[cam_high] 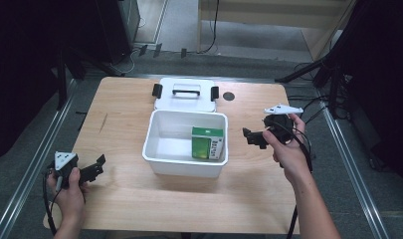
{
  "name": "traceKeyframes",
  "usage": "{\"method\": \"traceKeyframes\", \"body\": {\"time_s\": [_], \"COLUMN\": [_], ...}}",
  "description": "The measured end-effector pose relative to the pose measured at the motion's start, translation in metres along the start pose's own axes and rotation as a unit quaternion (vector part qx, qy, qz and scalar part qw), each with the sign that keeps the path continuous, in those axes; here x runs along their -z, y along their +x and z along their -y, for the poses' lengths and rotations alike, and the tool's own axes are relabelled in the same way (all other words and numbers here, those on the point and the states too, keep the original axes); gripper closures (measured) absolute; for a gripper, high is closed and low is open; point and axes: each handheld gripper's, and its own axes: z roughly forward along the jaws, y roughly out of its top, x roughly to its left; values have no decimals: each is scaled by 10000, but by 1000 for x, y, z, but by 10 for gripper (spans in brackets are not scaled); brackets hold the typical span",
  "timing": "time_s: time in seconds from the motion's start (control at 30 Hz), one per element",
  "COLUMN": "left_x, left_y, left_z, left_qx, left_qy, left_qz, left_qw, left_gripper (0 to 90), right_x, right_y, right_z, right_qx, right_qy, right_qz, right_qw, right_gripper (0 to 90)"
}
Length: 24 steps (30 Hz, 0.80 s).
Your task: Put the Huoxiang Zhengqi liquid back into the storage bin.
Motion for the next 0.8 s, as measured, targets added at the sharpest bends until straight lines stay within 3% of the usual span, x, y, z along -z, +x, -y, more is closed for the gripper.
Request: {"method": "traceKeyframes", "body": {"time_s": [0.17, 0.53, 0.8], "left_x": [0, 0, 0], "left_y": [0, 0, 0], "left_z": [0, 0, 0], "left_qx": [11, -42, -72], "left_qy": [-6, 1, -12], "left_qz": [5, -6, 8], "left_qw": [10000, 10000, 10000], "left_gripper": [38, 38, 38], "right_x": [-3, 0, 5], "right_y": [-10, -35, -42], "right_z": [20, 63, 91], "right_qx": [12, -344, -397], "right_qy": [-10, 43, -207], "right_qz": [407, 616, 732], "right_qw": [9992, 9975, 9963], "right_gripper": [0, 0, 0]}}
